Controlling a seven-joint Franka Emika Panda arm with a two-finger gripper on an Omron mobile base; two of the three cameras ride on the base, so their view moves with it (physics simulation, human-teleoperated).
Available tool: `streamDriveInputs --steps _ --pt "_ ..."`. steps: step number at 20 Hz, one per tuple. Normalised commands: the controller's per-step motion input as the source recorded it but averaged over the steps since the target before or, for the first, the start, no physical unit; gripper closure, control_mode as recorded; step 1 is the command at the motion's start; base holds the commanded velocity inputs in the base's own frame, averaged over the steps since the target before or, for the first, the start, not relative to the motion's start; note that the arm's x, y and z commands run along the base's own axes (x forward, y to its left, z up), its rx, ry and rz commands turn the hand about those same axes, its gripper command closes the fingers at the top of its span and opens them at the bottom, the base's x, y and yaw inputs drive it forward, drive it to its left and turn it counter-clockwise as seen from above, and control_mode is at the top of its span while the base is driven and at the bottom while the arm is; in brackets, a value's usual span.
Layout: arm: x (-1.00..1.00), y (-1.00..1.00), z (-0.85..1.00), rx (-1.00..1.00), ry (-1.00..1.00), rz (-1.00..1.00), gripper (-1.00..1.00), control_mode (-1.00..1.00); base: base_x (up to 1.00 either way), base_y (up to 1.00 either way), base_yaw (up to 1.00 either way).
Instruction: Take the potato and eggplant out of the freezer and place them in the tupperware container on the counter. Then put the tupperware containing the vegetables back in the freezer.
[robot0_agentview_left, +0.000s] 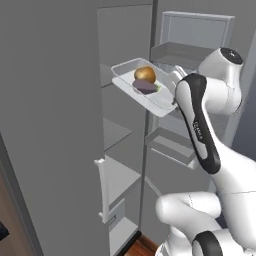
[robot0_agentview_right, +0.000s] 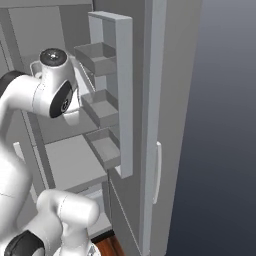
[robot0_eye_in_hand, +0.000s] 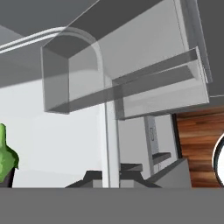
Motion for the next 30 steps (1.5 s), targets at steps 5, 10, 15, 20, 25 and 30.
streamDriveInputs --steps 5,10,15,20,25,30 --pt "0.33 0.38 0.00 0.00 0.00 0.00 1.00 -1.00 0.00 0.00 0.00" --pt "0.37 0.25 0.00 0.00 0.00 0.00 1.00 -1.00 0.00 0.00 0.00" --pt "0.45 0.06 0.00 0.00 0.00 0.00 1.00 -1.00 0.00 0.00 0.00" --pt "0.34 0.19 0.00 0.00 0.00 0.00 1.00 -1.00 0.00 0.00 0.00" --pt "0.36 0.29 0.00 0.00 -0.02 0.00 1.00 -1.00 0.00 0.00 0.00" --pt "0.44 0.24 0.00 0.00 -0.01 0.00 1.00 -1.00 0.00 0.00 0.00"
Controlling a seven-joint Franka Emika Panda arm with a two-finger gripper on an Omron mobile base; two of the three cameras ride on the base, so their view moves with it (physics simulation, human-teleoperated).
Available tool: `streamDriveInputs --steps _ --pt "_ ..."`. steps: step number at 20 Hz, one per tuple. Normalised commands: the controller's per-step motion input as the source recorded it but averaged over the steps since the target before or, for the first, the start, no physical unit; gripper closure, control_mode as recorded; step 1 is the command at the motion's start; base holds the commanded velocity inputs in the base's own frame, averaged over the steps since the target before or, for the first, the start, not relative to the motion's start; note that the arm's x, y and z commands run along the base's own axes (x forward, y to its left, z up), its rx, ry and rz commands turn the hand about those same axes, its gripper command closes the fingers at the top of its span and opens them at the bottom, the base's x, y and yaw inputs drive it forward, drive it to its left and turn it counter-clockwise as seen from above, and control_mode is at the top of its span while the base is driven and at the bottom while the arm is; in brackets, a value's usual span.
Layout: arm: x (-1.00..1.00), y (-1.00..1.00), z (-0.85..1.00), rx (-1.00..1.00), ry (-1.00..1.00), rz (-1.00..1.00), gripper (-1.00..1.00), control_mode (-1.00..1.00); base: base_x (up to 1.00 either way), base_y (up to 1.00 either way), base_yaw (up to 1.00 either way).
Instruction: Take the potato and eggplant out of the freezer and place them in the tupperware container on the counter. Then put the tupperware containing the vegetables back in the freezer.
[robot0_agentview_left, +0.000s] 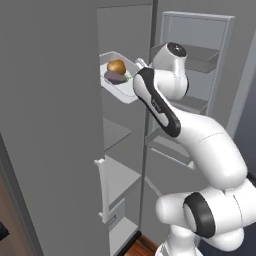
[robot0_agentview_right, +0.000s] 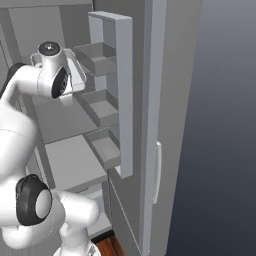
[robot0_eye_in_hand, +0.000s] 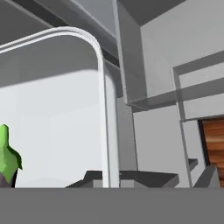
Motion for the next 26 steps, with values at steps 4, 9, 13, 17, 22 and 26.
streamDriveInputs --steps 4,9,13,17,22,26 --pt "0.40 0.19 0.07 0.00 -0.03 0.00 1.00 -1.00 0.00 0.00 0.00" --pt "0.34 0.19 0.21 0.00 -0.05 0.00 1.00 -1.00 0.00 0.00 0.00" --pt "0.37 0.20 0.19 0.00 -0.03 0.00 1.00 -1.00 0.00 0.00 0.00" --pt "0.38 0.13 0.22 0.00 -0.02 0.01 1.00 -1.00 0.00 0.00 0.00" --pt "0.36 0.04 0.23 0.01 0.00 0.03 1.00 -1.00 0.00 0.00 0.00" --pt "0.28 0.03 0.11 0.01 0.00 0.05 1.00 -1.00 0.00 0.00 0.00"
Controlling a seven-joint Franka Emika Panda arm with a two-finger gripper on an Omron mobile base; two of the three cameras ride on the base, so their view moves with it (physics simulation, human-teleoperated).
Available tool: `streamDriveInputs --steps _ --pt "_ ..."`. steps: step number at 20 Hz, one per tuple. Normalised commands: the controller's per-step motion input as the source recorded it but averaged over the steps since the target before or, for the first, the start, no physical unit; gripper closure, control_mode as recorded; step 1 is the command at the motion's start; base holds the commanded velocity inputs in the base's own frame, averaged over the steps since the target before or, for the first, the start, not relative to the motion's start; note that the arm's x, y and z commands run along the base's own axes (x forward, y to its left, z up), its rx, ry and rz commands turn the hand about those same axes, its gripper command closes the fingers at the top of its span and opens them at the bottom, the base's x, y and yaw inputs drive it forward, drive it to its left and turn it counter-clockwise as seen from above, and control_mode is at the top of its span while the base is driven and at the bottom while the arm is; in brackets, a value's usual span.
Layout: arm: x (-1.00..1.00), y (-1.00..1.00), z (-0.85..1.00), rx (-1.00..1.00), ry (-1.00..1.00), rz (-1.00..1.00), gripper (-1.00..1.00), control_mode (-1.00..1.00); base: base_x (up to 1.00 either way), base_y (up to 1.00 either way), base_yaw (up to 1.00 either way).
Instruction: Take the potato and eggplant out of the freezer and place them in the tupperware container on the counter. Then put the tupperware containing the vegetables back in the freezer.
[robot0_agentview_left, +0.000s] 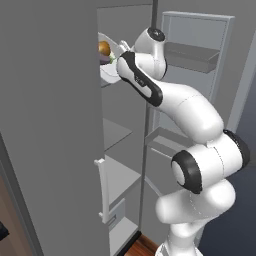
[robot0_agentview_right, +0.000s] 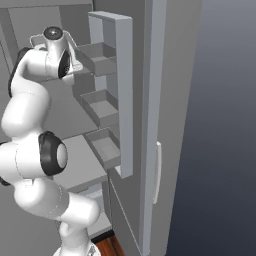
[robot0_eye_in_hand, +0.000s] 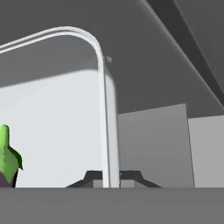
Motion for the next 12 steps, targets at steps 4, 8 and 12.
streamDriveInputs --steps 4,8,12 --pt "0.22 0.18 0.00 0.00 0.00 0.07 1.00 -1.00 0.00 0.00 0.00" --pt "0.20 0.21 0.00 0.00 0.00 0.06 1.00 -1.00 0.00 0.00 0.00" --pt "0.21 0.20 0.00 0.00 0.00 0.04 1.00 -1.00 0.00 0.00 0.00"
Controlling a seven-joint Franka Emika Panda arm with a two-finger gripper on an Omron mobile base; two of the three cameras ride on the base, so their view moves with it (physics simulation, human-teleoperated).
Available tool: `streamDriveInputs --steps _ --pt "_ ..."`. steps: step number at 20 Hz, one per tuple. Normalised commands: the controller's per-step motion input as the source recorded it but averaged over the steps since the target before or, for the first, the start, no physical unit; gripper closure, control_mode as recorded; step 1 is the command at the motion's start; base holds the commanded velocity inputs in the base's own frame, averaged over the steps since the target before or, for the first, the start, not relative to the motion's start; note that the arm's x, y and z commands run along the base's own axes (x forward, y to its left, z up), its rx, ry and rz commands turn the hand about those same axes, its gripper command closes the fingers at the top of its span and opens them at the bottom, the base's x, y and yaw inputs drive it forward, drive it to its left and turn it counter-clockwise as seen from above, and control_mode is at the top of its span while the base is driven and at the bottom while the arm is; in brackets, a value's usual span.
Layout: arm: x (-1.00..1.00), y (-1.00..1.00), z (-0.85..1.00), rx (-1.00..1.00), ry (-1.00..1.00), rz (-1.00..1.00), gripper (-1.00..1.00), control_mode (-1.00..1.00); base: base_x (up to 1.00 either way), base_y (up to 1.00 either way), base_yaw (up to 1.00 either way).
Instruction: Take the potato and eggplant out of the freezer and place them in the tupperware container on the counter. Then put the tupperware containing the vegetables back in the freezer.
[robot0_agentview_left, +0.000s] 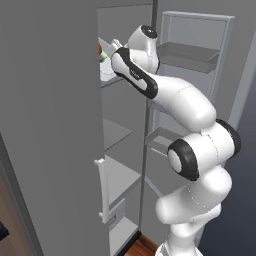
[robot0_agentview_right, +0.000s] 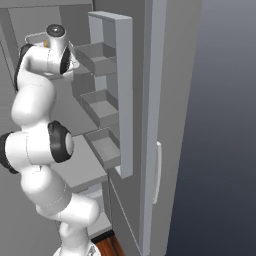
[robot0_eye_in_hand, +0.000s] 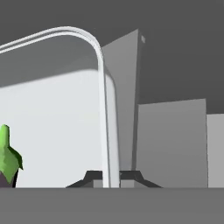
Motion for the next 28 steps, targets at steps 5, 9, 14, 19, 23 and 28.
streamDriveInputs --steps 5,9,14,19,23,28 --pt "0.26 0.11 0.00 0.03 0.00 0.00 1.00 -1.00 0.00 0.00 0.00" --pt "0.28 0.05 -0.01 0.06 0.00 0.00 1.00 -1.00 0.00 0.00 0.00" --pt "0.24 0.08 -0.07 0.06 0.00 0.00 1.00 -1.00 0.00 0.00 0.00" --pt "0.22 0.15 -0.16 0.02 0.00 0.00 1.00 -1.00 0.00 0.00 0.00" --pt "0.22 0.13 -0.20 0.01 0.00 0.00 1.00 -1.00 0.00 0.00 0.00" --pt "0.21 0.08 -0.15 0.00 0.00 0.00 1.00 -1.00 0.00 0.00 0.00"
